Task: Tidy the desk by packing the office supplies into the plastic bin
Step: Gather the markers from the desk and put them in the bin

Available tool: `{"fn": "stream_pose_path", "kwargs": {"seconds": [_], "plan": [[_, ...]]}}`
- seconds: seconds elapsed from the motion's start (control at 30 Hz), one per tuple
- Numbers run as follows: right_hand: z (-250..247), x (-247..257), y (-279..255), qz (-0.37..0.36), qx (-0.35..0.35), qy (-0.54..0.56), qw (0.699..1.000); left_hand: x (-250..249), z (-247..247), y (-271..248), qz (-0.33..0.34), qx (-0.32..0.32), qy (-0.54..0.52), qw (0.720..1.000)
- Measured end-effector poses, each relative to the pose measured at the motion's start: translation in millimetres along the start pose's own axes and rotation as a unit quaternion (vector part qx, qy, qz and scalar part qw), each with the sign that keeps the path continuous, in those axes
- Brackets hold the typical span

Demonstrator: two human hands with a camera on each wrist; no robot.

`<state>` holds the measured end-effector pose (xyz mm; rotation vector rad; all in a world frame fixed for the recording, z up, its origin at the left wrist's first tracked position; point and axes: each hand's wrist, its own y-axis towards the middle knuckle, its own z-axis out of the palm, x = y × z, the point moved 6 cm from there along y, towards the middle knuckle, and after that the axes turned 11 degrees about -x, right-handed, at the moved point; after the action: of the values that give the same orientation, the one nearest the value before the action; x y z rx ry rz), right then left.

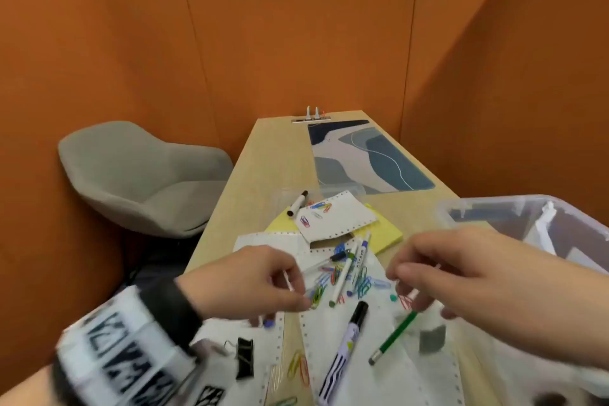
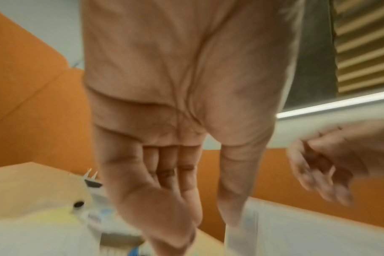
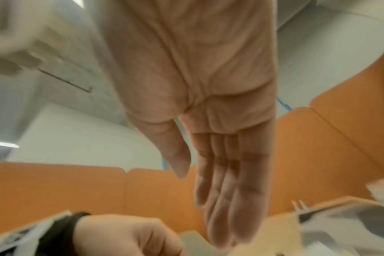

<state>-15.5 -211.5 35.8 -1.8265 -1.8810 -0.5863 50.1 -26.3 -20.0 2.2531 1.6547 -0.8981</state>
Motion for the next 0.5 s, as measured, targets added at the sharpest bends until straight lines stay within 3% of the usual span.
{"fn": "stream_pose_path", "kwargs": {"seconds": [0.07, 0.17, 0.23, 0.33, 0.4, 0.47, 0.5], "plan": [[18, -5, 9, 0.033, 0.015, -0.007, 0.999, -2, 20, 13, -0.011, -0.004, 0.034, 0.999], [57, -18, 21, 0.076, 0.079, -0.107, 0.988, -7, 69, 27, -0.031, 0.045, 0.077, 0.996], [75, -25, 30, 0.074, 0.102, -0.158, 0.979, -12, 88, 31, -0.028, 0.049, 0.172, 0.984], [88, -34, 44, 0.105, 0.081, -0.087, 0.987, -13, 94, 37, -0.023, 0.000, 0.240, 0.970], [94, -38, 46, 0.142, 0.070, -0.018, 0.987, -8, 87, 39, -0.046, -0.022, 0.159, 0.986], [97, -34, 44, 0.165, 0.067, 0.058, 0.982, -8, 75, 36, -0.068, -0.034, -0.051, 0.996], [96, -29, 43, 0.170, 0.061, 0.103, 0.978, -12, 70, 31, -0.070, -0.026, -0.163, 0.984]]}}
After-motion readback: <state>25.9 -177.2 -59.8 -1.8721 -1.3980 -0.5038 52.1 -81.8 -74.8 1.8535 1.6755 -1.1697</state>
